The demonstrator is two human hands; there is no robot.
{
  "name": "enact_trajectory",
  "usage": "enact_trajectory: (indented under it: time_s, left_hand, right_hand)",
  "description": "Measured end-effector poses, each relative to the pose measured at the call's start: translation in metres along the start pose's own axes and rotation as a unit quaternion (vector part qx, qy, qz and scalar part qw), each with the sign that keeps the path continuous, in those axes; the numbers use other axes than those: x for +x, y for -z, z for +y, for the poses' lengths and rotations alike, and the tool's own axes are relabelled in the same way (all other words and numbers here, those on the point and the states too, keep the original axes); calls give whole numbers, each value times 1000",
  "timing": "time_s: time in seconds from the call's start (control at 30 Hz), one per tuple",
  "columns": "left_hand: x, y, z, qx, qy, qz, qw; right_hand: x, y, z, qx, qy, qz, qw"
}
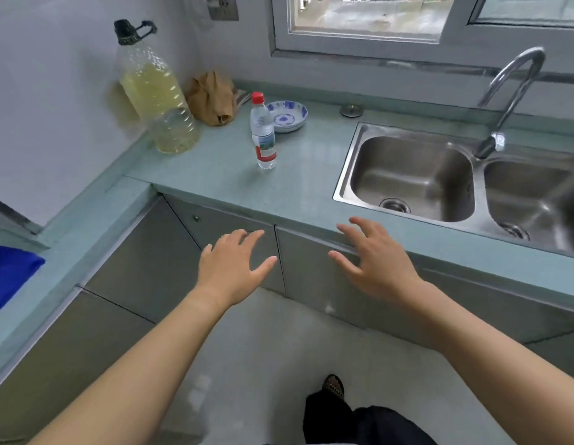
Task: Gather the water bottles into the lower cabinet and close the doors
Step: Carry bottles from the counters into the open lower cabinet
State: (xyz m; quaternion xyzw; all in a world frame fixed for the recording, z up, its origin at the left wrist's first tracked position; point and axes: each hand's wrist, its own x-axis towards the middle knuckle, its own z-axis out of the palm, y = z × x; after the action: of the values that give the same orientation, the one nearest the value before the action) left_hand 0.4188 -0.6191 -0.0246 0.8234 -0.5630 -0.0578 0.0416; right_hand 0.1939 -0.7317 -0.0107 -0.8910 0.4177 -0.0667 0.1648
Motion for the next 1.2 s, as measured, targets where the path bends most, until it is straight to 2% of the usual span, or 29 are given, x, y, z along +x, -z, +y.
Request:
enact_trajectory:
  time_s: [0.33,0.57,0.7,0.77,0.83,0.97,1.13,1.2]
  left_hand:
    - [157,-4,-24,-28,66,1,997]
    - [275,-19,-58,-98,92,62,989]
    - [329,-42,-77,-159,104,68,979]
    - [355,-51,-82,-213,89,86,969]
    - [379,-57,-82,-275,37,104,955]
    - [413,-64,-77,-378,-32,85,922]
    - [452,-68,-53,-414,-73,56,906]
    - [470,-68,-40,-396,-72,56,914]
  right_hand:
    - [161,-17,37,-26,28,-69,997]
    - [266,-56,33,-17,-15,-92,995]
    - [309,-89,37,-11,-53,-109,993]
    - [325,-103,44,-9,-75,-117,990]
    - [338,-113,52,-6,-99,-121,988]
    - [353,-127,67,-14,-144,-135,980]
    - [359,-139,79,5,-174,-117,978]
    - [358,-142,81,11,-181,-104,978]
